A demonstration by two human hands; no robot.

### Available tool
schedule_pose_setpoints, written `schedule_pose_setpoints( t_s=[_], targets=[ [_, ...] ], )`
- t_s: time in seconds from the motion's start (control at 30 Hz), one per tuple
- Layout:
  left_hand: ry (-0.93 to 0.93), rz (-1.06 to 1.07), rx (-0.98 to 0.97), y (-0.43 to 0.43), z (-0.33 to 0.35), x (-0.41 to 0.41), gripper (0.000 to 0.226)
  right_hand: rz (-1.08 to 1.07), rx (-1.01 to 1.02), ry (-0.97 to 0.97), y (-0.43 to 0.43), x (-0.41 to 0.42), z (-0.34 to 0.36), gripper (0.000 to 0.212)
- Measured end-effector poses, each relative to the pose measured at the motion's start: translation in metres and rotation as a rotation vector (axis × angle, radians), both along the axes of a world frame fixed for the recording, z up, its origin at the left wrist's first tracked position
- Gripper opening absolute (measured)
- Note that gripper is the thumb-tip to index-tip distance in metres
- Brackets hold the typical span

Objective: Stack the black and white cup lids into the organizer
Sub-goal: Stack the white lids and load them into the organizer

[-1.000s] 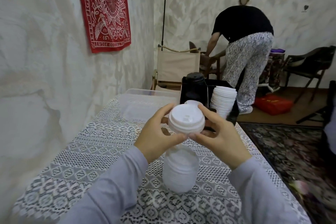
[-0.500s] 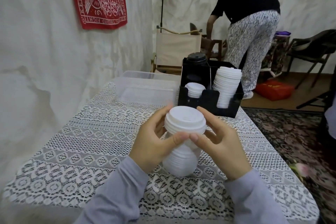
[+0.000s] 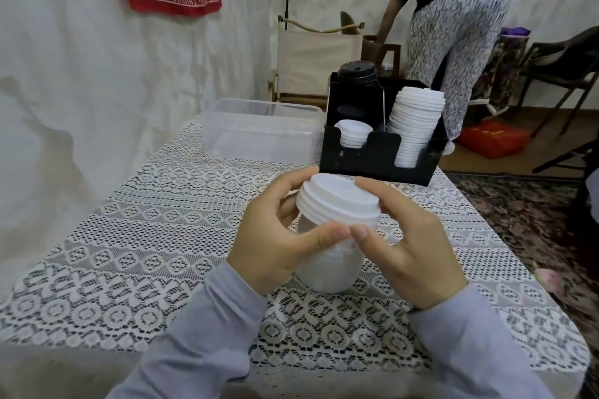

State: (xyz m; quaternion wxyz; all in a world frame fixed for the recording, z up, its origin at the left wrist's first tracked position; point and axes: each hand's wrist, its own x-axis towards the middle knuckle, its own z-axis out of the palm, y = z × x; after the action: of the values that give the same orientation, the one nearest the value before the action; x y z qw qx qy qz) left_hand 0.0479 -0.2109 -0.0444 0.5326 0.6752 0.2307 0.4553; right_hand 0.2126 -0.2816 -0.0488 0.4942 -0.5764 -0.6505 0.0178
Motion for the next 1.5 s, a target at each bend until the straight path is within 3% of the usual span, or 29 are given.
schedule_pose_setpoints(
  t_s=[0.5, 0.63, 0.77, 0.97, 1.07, 1.2, 1.27, 1.4, 1.5],
  targets=[
    [-0.056, -0.023, -0.007, 0.001, -0.005, 0.002, 0.069, -0.092, 0.084, -0.108, 0.005, -0.012, 0.000, 0.082],
    [-0.048, -0.047, 0.035, 0.000, -0.007, 0.002, 0.074, -0.054, 0.013, 0.026, 0.004, -0.011, 0.003, 0.084],
    [-0.056, -0.064, 0.041, 0.002, -0.007, -0.001, 0.080, 0.059, -0.009, 0.166, 0.004, -0.012, 0.003, 0.048],
    [-0.037, -0.067, 0.095, 0.005, -0.006, -0.007, 0.090, 0.251, 0.049, 0.399, 0.005, -0.004, 0.003, 0.052],
    [-0.158, 0.061, 0.048, 0.011, 0.000, -0.020, 0.085, 0.245, 0.073, 0.480, 0.002, 0.011, 0.004, 0.054],
    [-0.451, 0.124, -0.109, 0.024, 0.002, -0.043, 0.064, 0.231, -0.032, 0.407, -0.003, 0.024, -0.004, 0.057],
    [-0.330, 0.146, 0.005, 0.024, 0.001, -0.050, 0.066, 0.251, -0.110, 0.360, -0.002, 0.022, -0.008, 0.059],
    [0.220, 0.250, 0.499, 0.014, 0.003, -0.051, 0.066, 0.261, -0.202, 0.303, 0.001, 0.016, -0.012, 0.059],
    [0.469, 0.235, 0.758, 0.008, 0.004, -0.046, 0.071, 0.272, -0.236, 0.317, -0.001, 0.015, -0.014, 0.058]
  ],
)
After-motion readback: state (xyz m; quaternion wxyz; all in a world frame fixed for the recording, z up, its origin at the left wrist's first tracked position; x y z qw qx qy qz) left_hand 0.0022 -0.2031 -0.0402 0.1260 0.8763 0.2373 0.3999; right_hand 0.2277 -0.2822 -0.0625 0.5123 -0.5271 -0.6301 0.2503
